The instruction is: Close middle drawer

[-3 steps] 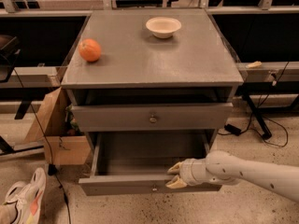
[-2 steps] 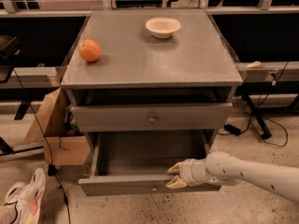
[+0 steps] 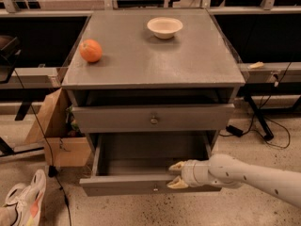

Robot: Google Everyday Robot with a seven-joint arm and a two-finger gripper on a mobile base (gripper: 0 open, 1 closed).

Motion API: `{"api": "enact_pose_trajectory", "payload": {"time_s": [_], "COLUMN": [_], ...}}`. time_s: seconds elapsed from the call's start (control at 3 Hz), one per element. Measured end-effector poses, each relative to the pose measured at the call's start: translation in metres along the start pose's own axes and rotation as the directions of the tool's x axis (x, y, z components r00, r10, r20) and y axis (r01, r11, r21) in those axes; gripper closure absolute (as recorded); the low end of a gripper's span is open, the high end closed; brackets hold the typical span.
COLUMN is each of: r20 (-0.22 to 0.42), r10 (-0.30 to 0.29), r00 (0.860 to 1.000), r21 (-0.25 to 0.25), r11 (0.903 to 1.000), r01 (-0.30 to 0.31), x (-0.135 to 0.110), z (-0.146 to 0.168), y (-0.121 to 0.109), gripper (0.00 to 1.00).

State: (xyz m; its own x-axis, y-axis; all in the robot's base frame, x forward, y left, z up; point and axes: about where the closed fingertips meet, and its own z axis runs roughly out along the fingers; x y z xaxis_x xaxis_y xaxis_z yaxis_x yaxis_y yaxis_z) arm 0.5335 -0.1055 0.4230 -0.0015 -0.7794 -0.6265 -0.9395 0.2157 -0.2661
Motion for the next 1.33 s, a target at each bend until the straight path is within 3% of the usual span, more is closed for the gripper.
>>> {"api": "enact_pose_trajectory", "payload": {"time_s": [0.33,1.0,1.33], "r20": [0.019,0.030,-0.005], "r10": [-0.024,-0.014,0.014], "r00": [1.000,0.999,1.000], "r21": [0.032,0.020,0.018], "r11": [0.9992,0.9997,0.9997], "r01": [0.023,0.013,-0.014], "x": [-0.006,0.000,0.012], "z": [0.003,0.002,0.000], "y": [-0.012,-0.018,-0.020], "gripper": [0.00,0.00,0.00]}}
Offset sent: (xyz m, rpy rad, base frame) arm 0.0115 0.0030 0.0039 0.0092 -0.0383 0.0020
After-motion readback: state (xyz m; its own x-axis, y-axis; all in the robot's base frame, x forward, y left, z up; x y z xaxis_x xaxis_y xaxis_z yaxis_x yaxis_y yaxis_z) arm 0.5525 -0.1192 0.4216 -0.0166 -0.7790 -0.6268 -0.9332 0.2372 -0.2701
